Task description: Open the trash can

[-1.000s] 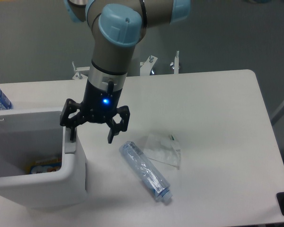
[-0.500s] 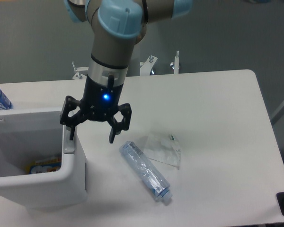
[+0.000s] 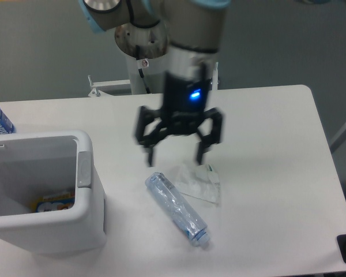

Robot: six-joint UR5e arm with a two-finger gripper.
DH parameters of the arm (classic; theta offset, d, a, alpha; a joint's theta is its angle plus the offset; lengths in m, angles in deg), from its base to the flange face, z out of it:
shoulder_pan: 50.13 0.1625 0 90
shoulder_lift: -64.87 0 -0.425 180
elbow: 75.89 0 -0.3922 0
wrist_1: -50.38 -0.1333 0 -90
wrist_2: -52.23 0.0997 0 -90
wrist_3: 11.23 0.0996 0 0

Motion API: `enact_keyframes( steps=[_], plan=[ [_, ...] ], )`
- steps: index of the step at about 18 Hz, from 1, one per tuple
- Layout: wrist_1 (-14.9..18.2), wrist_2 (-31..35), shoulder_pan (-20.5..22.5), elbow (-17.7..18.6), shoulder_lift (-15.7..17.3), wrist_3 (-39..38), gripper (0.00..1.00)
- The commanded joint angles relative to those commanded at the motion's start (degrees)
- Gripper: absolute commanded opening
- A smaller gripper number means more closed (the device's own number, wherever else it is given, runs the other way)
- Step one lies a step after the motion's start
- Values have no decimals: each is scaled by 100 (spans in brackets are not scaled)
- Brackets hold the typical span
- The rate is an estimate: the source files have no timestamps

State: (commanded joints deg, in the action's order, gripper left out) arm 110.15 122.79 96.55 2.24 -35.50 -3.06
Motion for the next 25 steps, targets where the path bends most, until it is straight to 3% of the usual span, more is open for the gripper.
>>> enact_keyframes(
  steps=[5,11,14,17,20,25],
  plan=[
    [79,650,238,-80,0,1211,100],
    [457,1854,326,201,53,3821,100],
    [527,1935,466,272,62,4569,100],
    [799,2206,598,290,105,5518,100],
    [1002,2339,643,307,176,5802,100],
    [967,2340,643,360,229,5784,100]
  ],
)
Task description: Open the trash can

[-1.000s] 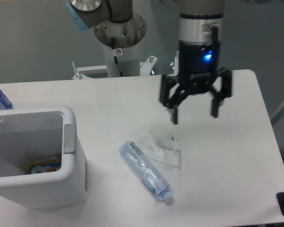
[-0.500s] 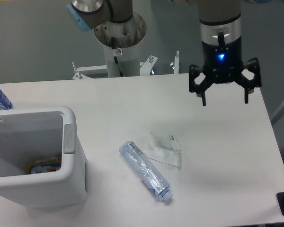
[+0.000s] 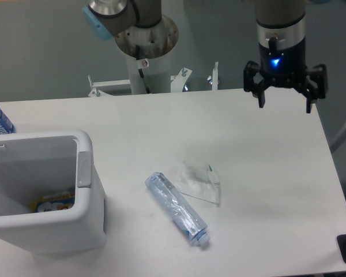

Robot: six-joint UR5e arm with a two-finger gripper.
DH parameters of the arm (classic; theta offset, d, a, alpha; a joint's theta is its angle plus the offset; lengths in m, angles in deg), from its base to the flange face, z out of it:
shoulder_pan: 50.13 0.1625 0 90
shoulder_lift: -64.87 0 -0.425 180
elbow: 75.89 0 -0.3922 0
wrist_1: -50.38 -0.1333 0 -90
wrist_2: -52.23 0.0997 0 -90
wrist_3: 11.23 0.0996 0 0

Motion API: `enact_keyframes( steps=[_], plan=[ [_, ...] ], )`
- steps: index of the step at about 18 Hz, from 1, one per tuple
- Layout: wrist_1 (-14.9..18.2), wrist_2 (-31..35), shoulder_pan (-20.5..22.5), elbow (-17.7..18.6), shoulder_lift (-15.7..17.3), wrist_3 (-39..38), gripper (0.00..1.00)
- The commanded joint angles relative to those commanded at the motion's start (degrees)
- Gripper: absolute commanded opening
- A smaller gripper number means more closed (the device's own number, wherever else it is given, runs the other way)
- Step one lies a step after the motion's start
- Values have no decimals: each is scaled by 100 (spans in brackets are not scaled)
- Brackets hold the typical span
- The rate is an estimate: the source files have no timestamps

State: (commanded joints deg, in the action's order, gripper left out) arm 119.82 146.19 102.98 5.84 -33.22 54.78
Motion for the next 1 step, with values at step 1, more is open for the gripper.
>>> enact_keyframes(
  steps=[1],
  plan=[
    [-9,0,0,0,0,-17,100]
  ],
)
